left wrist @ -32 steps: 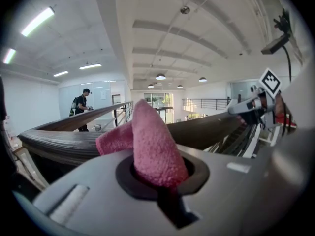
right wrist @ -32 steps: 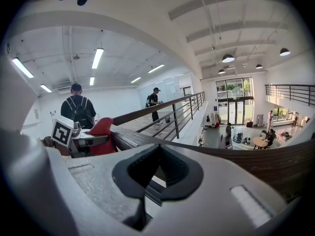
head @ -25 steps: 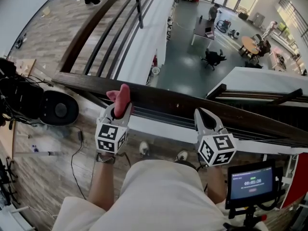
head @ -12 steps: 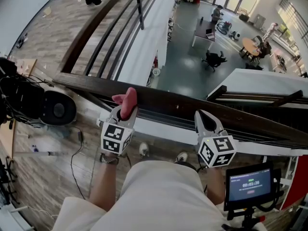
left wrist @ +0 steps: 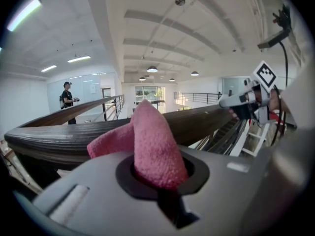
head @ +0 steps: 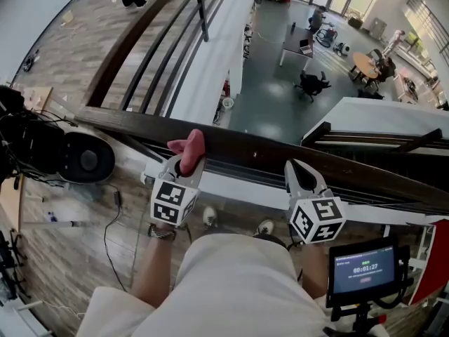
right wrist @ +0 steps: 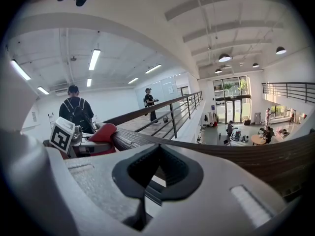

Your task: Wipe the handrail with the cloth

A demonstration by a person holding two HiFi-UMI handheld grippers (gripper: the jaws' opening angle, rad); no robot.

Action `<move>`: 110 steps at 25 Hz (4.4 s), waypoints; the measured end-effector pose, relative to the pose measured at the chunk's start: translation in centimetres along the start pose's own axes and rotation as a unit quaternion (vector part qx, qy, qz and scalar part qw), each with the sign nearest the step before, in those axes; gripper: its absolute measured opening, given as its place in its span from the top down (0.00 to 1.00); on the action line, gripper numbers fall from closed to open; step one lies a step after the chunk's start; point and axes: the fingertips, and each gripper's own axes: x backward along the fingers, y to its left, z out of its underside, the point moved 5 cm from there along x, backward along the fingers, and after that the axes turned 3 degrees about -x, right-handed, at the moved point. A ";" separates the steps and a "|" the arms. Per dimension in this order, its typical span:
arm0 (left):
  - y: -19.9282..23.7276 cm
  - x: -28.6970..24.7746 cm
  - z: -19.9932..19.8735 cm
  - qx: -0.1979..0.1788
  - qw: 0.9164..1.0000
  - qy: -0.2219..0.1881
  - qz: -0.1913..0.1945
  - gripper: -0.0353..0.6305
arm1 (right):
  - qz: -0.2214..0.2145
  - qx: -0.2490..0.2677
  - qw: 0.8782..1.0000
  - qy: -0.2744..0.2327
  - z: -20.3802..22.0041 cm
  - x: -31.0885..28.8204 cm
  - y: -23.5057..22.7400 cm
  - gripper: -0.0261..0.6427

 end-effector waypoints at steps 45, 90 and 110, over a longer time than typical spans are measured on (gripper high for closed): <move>-4.7 -2.1 -0.9 0.021 0.998 -0.018 0.055 0.90 | 0.002 -0.006 1.000 0.000 0.8 0.5 -0.9 0.96; -10.7 -6.1 -1.7 -0.026 0.986 -0.010 0.167 0.90 | 0.038 -0.026 0.999 -0.012 2.0 1.8 -3.5 0.96; -15.2 -8.3 -2.9 -0.053 0.975 -0.011 0.217 0.90 | 0.058 -0.042 0.997 -0.012 3.0 3.0 -5.4 0.96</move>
